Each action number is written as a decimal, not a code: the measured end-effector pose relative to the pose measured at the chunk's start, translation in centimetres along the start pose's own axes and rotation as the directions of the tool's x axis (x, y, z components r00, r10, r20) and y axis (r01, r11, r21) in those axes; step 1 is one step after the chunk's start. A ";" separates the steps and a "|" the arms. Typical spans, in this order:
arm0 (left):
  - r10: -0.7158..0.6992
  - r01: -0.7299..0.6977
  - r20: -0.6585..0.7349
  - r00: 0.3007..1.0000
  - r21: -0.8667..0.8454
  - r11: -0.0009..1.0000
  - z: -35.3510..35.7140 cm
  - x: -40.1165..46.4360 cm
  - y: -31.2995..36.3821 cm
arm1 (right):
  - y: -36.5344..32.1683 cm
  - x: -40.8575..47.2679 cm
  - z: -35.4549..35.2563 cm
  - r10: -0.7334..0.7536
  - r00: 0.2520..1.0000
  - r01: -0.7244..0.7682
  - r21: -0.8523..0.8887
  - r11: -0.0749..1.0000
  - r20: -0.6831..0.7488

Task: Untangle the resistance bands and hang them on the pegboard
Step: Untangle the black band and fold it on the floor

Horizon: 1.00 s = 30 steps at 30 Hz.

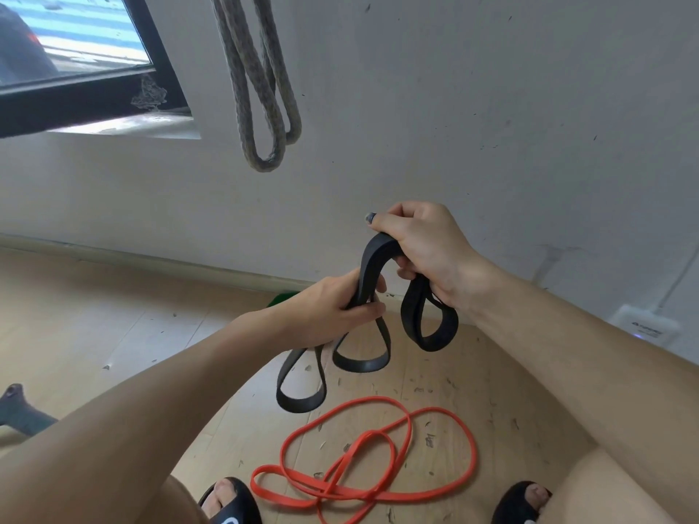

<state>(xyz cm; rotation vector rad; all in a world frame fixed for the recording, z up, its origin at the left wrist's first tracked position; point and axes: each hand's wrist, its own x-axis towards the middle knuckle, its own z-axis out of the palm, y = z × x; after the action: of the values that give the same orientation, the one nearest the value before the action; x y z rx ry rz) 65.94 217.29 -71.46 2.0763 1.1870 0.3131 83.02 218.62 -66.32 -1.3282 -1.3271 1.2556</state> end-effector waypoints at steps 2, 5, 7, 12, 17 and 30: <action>0.013 -0.013 -0.005 1.000 0.012 1.000 0.1 0.0 0.1 | 0.0 0.0 0.1 -0.001 1.000 0.001 0.002 1.000 0.003; 0.018 -0.019 0.017 1.000 0.045 0.999 0.2 0.1 0.2 | 0.1 -0.1 0.1 0.002 1.000 -0.002 0.002 1.000 0.006; -0.002 0.001 0.030 1.000 0.056 0.998 0.1 0.1 0.2 | 0.1 -0.1 0.0 0.007 1.000 -0.007 0.000 1.000 0.006; -0.015 0.015 0.001 1.000 0.015 1.000 0.2 0.1 0.5 | 0.0 -0.2 -0.1 0.014 1.000 -0.014 0.026 1.000 0.004; -0.055 0.050 -0.042 0.998 -0.123 0.991 1.0 -0.1 0.5 | 0.0 -0.1 0.1 0.013 1.000 -0.013 0.029 0.999 0.005; -0.106 0.089 -0.089 0.990 -0.172 0.981 2.5 0.1 0.3 | -0.2 -0.6 0.2 0.056 0.998 -0.059 0.117 0.991 0.031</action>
<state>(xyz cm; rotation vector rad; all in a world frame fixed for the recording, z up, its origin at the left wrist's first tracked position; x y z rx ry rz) 67.49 216.13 -73.01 1.8693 1.2706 0.4572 82.79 218.06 -66.07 -1.2782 -1.2219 1.3745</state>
